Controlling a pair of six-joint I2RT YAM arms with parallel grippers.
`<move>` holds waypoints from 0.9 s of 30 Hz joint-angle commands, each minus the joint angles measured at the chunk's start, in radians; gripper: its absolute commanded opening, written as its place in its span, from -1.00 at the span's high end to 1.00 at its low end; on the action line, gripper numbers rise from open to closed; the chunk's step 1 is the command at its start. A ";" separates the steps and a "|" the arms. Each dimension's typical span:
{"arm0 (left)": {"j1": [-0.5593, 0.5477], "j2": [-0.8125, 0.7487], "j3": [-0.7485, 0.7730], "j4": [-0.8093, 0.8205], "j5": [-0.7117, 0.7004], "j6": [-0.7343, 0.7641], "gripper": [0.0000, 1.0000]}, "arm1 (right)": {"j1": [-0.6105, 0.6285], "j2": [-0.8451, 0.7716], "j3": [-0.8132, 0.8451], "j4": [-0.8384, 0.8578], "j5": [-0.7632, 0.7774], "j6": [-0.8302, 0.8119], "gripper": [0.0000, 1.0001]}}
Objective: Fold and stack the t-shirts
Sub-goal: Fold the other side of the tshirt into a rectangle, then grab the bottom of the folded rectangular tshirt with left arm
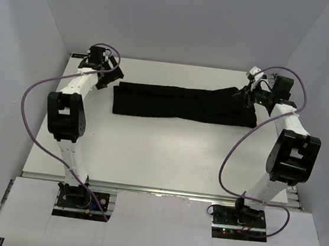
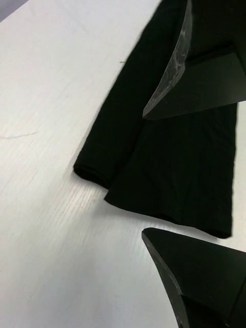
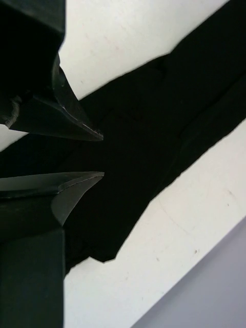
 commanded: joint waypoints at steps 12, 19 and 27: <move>0.050 -0.308 -0.325 0.065 0.299 0.184 -0.85 | -0.038 -0.204 -0.087 -0.223 -0.112 -0.085 0.24; 0.058 -0.223 -0.273 0.016 0.347 0.269 -0.96 | -0.055 -0.242 -0.096 -0.272 -0.112 -0.080 0.22; 0.059 -0.087 -0.202 0.011 0.398 0.350 -0.96 | -0.090 -0.264 -0.122 -0.296 -0.118 -0.078 0.23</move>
